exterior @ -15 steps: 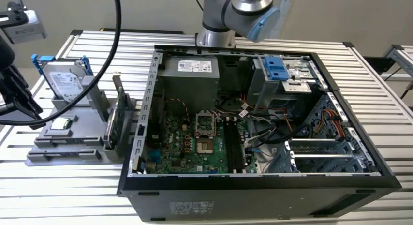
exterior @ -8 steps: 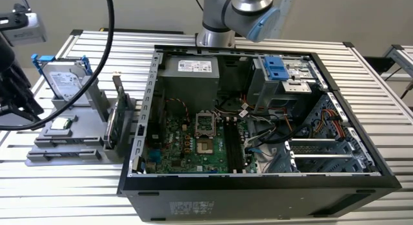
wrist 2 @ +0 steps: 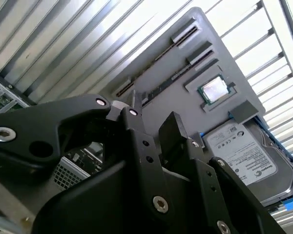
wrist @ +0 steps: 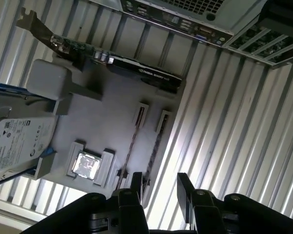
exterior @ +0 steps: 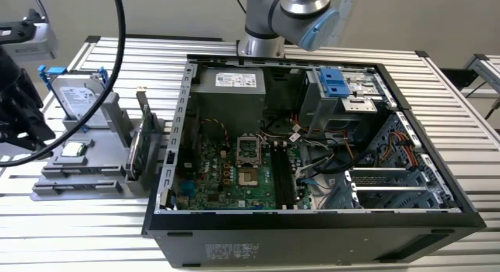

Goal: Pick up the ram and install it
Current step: 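Pick up the ram and move it above insertion slot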

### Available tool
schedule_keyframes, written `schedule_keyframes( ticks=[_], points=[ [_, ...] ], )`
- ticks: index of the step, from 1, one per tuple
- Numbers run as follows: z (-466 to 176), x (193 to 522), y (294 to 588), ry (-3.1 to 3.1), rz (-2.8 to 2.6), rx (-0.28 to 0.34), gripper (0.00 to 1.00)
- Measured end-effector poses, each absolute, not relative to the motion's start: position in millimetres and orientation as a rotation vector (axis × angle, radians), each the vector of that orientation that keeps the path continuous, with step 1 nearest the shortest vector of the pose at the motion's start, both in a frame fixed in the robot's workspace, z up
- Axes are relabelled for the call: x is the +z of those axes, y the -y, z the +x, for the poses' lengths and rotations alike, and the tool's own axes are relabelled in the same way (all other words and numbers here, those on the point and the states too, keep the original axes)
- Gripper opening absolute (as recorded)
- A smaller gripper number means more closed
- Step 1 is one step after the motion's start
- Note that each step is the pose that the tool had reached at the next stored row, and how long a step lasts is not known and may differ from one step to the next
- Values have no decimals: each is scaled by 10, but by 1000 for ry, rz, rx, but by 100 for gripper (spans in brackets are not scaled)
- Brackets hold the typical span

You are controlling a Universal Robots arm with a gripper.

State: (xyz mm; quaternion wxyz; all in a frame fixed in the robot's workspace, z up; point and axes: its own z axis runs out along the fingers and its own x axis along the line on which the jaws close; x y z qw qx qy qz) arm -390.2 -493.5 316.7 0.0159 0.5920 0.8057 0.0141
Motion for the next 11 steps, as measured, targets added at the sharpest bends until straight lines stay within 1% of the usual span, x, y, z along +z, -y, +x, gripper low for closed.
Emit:
schedule_keyframes(
  ticks=[11],
  points=[
    [-3902,3130,4935,-2339,2049,37,100]
  ],
)
